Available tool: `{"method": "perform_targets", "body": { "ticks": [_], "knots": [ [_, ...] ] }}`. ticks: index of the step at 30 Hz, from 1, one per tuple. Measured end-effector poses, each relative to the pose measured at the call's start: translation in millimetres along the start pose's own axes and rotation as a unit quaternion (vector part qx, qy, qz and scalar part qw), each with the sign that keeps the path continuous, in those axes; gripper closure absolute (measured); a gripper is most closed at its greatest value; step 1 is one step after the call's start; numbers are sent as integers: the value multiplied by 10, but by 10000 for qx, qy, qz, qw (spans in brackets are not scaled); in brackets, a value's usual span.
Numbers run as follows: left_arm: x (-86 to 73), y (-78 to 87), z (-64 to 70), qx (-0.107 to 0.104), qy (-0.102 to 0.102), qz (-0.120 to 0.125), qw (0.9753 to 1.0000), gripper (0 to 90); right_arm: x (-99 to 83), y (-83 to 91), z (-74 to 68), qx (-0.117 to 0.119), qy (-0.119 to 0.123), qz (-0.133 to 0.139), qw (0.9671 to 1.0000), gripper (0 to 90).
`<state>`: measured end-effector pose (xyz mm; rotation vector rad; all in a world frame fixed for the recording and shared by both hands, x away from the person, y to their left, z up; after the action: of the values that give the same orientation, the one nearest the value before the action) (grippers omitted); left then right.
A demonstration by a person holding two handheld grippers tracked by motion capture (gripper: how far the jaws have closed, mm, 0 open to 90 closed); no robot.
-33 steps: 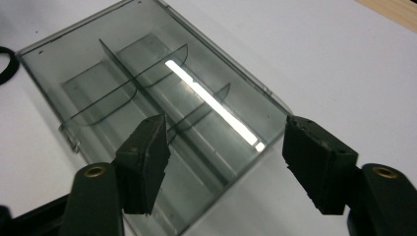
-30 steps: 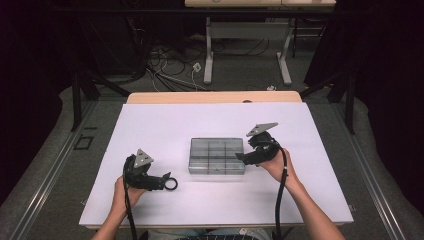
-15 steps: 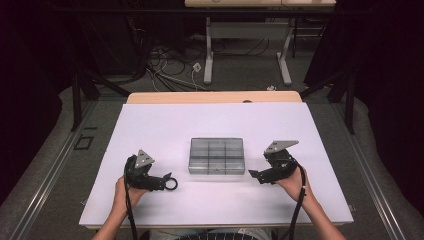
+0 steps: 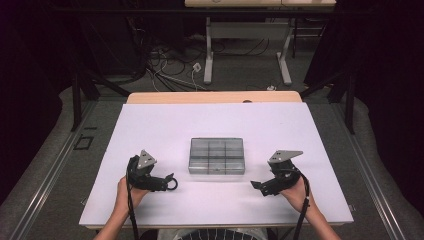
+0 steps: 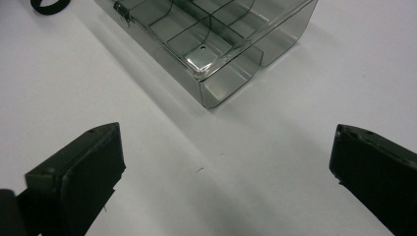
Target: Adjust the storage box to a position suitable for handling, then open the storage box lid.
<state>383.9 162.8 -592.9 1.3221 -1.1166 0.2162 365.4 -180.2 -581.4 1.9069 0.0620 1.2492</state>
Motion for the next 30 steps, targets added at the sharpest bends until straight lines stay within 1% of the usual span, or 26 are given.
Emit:
{"method": "perform_targets", "body": {
  "ticks": [1,2,5,7,9,10,13,15,16,20,21,22,23,24,25,26,27,29,30],
  "knots": [
    [5,-3,8,-6,0,15,10000,3,-11,3,-10,8,0,-70,10000,0],
    [10,-5,19,-29,0,16,10000,3,-5,-4,-7,-3,40,-42,10000,0],
    [22,-15,44,-38,-50,1,10000,3,-1,-5,-18,14,29,-7,10000,0],
    [30,-21,79,-106,-31,6,9999,3,-5,1,-16,24,18,10,10000,0],
    [36,-22,111,-142,-61,-3,9999,3,-12,13,-16,35,16,8,10000,0],
    [43,-22,132,-177,-43,4,9998,3,-10,18,-21,42,25,22,10000,0],
    [62,-6,156,-186,-101,54,9998,3,16,29,-34,4,59,85,9999,0],
    [70,1,174,-202,-70,60,9998,3,17,27,-57,25,66,50,10000,0],
    [77,-3,177,-200,-85,86,9997,3,15,20,-59,29,104,40,9999,0],
    [69,-7,215,-248,-133,30,9996,3,-2,5,-49,46,144,-5,9999,0],
    [74,-6,220,-245,-162,50,9996,2,-2,6,-50,45,147,-15,9999,0],
    [83,-3,238,-246,-110,85,9996,3,0,8,-51,40,171,-9,9998,0],
    [89,6,248,-259,-125,94,9995,3,2,12,-59,35,140,-3,9999,0],
    [95,15,257,-267,-145,100,9995,3,7,15,-60,29,167,-8,9999,0],
    [102,20,275,-286,-146,121,9994,3,14,17,-64,22,171,9,9999,0],
    [104,28,298,-330,-146,100,9993,3,13,24,-77,34,135,-35,9999,0],
    [115,27,317,-368,-160,132,9991,3,28,17,-73,1,177,33,9998,0],
    [119,33,365,-438,-189,129,9988,3,24,25,-77,4,200,-44,9998,0],
    [123,33,391,-505,-211,131,9984,3,28,21,-73,-27,200,-14,9998,0]
  ]
}}
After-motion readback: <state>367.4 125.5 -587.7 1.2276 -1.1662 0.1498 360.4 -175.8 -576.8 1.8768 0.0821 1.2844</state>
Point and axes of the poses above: each handheld gripper's, and its own axes: y roughly backward along the jaws, x roughly out of its top, z roughly to its right, the point moved 9 cm from there along -y, roughly forward along the jaws, and after that the axes turned 8 degrees about x, right-handed, at the moved point
